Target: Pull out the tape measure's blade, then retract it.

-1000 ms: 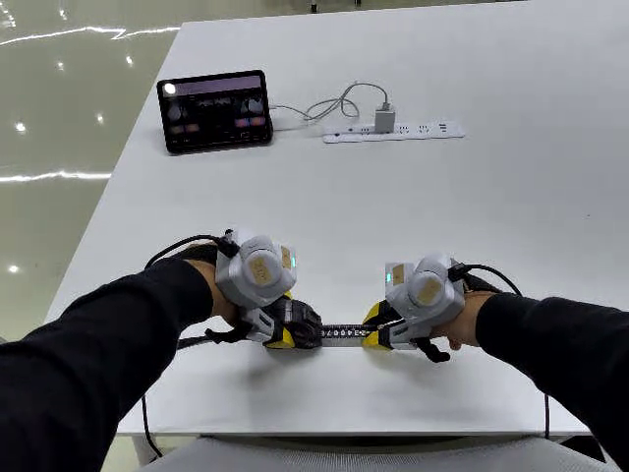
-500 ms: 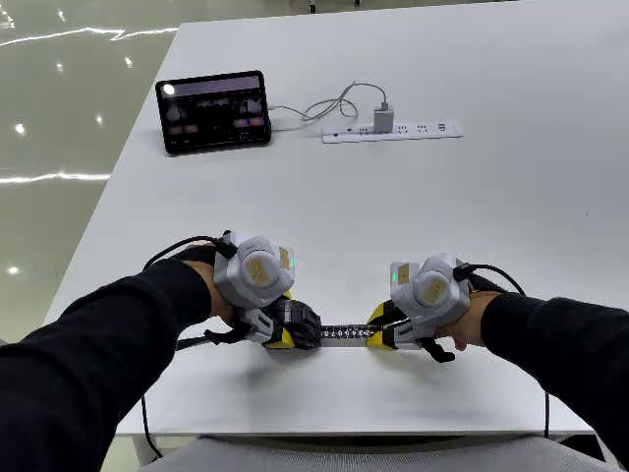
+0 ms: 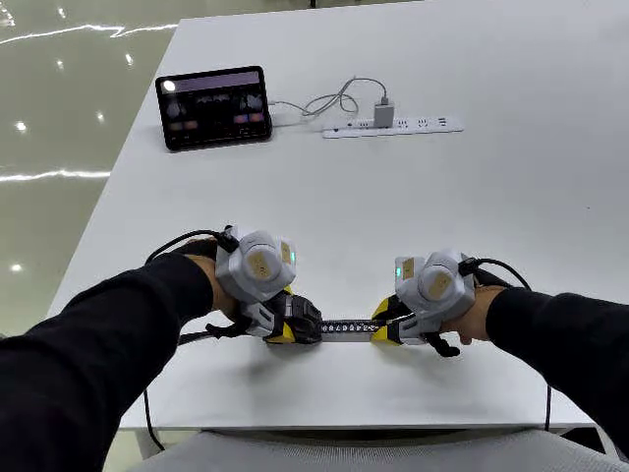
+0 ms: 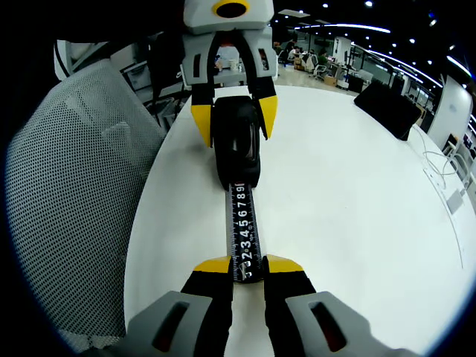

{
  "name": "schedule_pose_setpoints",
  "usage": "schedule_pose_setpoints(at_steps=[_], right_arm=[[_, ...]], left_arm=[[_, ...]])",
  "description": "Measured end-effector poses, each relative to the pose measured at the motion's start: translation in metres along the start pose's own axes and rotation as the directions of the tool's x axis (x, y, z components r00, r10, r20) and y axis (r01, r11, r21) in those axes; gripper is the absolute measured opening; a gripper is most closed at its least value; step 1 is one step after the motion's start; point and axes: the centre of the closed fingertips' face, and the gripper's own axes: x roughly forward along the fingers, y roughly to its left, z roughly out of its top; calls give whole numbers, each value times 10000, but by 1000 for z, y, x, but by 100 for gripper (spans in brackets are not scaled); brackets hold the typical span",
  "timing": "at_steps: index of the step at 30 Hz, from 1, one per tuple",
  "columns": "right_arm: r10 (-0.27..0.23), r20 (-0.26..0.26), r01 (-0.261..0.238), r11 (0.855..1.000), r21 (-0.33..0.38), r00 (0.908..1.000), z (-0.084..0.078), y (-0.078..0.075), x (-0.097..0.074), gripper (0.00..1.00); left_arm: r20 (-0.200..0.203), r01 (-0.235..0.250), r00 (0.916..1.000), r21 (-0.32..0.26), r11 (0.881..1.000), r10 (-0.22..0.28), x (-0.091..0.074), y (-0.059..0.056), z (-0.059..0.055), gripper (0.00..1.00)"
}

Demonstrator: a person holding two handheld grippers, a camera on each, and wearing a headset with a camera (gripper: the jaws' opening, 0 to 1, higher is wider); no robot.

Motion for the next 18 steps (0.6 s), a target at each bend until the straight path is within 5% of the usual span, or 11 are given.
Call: schedule_pose_setpoints(at_steps=[18], right_arm=[[-24, -24, 24, 9997, 223, 10000, -9, 1, -8, 11]], left_arm=[[13, -40, 10000, 1, 10000, 40, 0, 0, 1, 32]])
